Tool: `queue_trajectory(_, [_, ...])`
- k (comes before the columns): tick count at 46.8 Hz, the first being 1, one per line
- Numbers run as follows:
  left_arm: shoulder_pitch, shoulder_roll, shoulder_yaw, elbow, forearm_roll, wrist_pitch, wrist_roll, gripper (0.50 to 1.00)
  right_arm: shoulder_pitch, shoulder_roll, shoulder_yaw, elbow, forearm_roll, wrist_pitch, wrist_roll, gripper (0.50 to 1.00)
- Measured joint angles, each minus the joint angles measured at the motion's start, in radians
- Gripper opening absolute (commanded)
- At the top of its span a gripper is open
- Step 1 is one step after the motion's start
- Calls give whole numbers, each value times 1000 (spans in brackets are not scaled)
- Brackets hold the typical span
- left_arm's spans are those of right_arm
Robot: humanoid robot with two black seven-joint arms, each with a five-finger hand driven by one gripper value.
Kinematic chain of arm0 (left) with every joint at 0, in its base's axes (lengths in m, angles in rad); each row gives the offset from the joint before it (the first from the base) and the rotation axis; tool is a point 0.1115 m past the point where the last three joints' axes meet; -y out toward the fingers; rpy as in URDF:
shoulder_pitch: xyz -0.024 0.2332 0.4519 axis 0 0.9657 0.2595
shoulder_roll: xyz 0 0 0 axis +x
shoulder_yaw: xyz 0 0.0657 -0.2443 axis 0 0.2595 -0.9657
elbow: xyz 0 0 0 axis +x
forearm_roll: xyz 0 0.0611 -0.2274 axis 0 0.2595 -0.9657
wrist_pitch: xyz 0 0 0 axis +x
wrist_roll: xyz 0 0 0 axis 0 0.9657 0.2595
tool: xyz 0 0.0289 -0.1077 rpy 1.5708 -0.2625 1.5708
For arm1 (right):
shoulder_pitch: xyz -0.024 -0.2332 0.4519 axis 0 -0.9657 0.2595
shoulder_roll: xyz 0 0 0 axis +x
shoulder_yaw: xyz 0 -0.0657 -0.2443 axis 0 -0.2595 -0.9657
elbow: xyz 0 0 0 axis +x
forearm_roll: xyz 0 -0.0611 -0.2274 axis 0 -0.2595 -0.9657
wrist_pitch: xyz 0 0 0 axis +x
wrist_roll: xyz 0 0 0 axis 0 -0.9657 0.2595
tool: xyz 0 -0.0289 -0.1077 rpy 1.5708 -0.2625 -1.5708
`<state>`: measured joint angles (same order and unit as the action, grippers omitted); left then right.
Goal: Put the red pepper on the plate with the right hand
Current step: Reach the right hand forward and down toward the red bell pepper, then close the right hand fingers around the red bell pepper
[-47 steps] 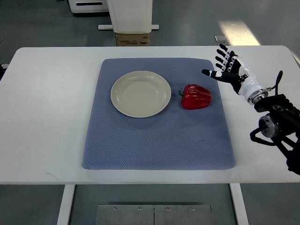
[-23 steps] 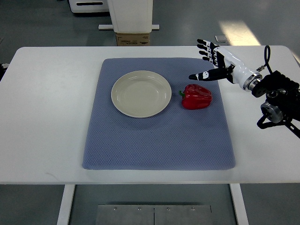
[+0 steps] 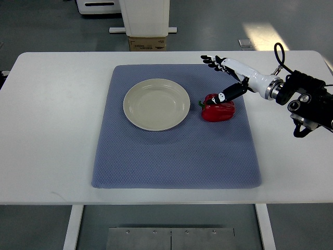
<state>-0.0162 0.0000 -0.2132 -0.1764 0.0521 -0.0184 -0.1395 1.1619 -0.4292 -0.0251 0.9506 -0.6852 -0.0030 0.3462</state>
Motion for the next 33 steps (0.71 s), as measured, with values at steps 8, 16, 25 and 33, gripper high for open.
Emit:
queue_trajectory(8, [0,0,0,0,0,0,0,1000,39,3,-95,-6,-2,-11,21,981])
queue_trajectory(16, [0,0,0,0,0,0,0,1000,60,11,-158,-38,-3,-16,26,981])
queue_trajectory(25, [0,0,0,0,0,0,0,1000,60,29,-168,-70,-7,-17,26,979])
queue_trajectory(33, [0,0,0,0,0,0,0,1000,59,39,-202,-82,-16,-16,25,979])
